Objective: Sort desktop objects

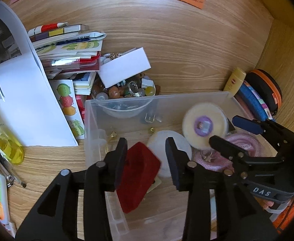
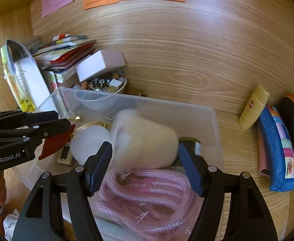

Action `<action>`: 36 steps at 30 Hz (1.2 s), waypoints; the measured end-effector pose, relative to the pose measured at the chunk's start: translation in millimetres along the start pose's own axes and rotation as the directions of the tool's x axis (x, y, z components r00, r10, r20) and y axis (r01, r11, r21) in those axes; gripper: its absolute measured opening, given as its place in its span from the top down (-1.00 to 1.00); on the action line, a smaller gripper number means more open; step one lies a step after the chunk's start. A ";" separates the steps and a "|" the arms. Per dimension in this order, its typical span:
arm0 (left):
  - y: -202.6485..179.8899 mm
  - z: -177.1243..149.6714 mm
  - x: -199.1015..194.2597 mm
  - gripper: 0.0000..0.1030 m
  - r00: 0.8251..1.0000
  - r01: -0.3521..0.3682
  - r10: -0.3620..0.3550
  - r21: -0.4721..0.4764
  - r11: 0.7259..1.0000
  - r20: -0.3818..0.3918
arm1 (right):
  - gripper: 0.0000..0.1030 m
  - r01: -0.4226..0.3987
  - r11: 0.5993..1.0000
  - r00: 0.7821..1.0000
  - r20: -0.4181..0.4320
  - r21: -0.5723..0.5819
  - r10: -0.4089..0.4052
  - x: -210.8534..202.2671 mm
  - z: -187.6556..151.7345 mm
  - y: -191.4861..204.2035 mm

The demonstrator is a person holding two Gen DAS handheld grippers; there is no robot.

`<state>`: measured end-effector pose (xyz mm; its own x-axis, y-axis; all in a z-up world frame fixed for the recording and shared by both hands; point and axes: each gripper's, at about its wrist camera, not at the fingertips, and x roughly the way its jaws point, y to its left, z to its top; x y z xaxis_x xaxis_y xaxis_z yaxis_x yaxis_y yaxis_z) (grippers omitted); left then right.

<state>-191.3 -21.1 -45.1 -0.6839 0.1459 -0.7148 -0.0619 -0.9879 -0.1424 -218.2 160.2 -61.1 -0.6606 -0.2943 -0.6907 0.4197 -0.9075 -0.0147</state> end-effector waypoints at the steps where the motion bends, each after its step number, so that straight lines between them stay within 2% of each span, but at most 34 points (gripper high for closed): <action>1: -0.7 -0.3 -0.5 0.16 1.000 0.000 0.000 0.002 1.000 0.002 | -0.38 0.001 1.000 1.000 0.001 -0.002 -0.001 -0.3 -1.0 1.0; 5: -3.8 -0.7 -3.5 -0.11 1.000 -0.008 0.008 0.008 1.000 0.017 | -0.44 0.017 0.999 1.000 0.007 -0.035 -0.017 -1.6 -3.7 8.7; 9: -3.1 1.3 -10.2 -0.20 0.999 -0.008 0.008 -0.002 1.000 0.042 | -0.59 0.016 0.999 1.000 0.013 -0.039 -0.015 -4.7 -4.2 10.6; 11: -0.6 1.5 -13.8 -0.47 0.998 -0.002 0.003 -0.017 1.000 0.057 | -0.63 0.015 1.000 1.000 0.018 -0.027 -0.015 -6.6 -3.5 9.7; 14: 4.1 0.9 -16.3 -0.66 0.996 0.043 -0.038 -0.069 0.997 0.074 | -0.71 0.018 1.000 1.000 0.023 0.007 -0.018 -9.8 -1.5 5.2; 24: -6.3 -8.5 -43.9 -0.73 0.994 0.047 -0.042 -0.052 0.998 0.100 | -0.73 0.034 0.998 0.995 0.096 0.045 -0.039 -42.6 3.7 -2.3; 30: -14.2 -27.8 -80.7 -0.81 0.992 -0.026 0.026 -0.001 1.000 0.121 | -0.75 0.025 0.999 0.992 0.120 0.040 -0.029 -69.3 -6.6 -0.9; 34: -15.6 -47.6 -103.6 -0.86 0.991 -0.041 0.036 0.030 0.999 0.129 | -0.95 0.022 1.000 0.988 0.151 0.017 -0.024 -91.4 -21.8 3.9; 36: -14.3 -58.9 -111.5 -0.87 0.992 -0.044 0.039 0.035 0.998 0.120 | -0.97 0.034 0.999 0.985 0.172 0.003 -0.034 -100.5 -29.9 7.1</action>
<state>-71.3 -20.1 -3.7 -0.7682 0.0997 -0.6324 -0.0574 -0.9946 -0.0870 -130.2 192.3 -13.5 -0.7715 -0.3104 -0.5554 0.3954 -0.9178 -0.0363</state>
